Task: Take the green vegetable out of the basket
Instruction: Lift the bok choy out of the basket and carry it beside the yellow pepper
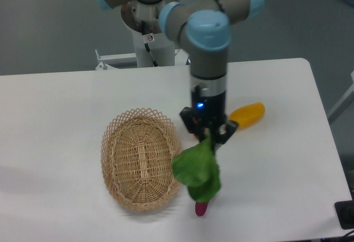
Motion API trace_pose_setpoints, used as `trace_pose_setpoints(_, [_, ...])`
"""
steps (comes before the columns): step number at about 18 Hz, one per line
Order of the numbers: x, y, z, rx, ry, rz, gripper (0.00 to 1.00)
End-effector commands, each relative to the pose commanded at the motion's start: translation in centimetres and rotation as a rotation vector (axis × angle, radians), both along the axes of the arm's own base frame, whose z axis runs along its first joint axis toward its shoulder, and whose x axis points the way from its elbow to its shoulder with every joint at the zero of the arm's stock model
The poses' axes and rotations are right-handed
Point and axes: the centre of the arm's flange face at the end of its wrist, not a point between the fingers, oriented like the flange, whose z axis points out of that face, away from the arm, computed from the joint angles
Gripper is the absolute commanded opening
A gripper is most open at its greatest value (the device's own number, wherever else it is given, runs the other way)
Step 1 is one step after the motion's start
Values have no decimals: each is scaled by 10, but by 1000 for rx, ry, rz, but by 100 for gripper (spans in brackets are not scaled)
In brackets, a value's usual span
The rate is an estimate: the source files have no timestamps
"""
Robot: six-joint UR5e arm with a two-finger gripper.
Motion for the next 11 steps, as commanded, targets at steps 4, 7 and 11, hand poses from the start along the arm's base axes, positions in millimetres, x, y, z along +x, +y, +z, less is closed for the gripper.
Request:
trace_pose_setpoints(4, [-45, -49, 8, -44, 19, -29, 37])
trace_pose_setpoints(7, [-66, -77, 8, -69, 40, -63, 37])
trace_pose_setpoints(11, [-87, -108, 9, -88, 70, -86, 36])
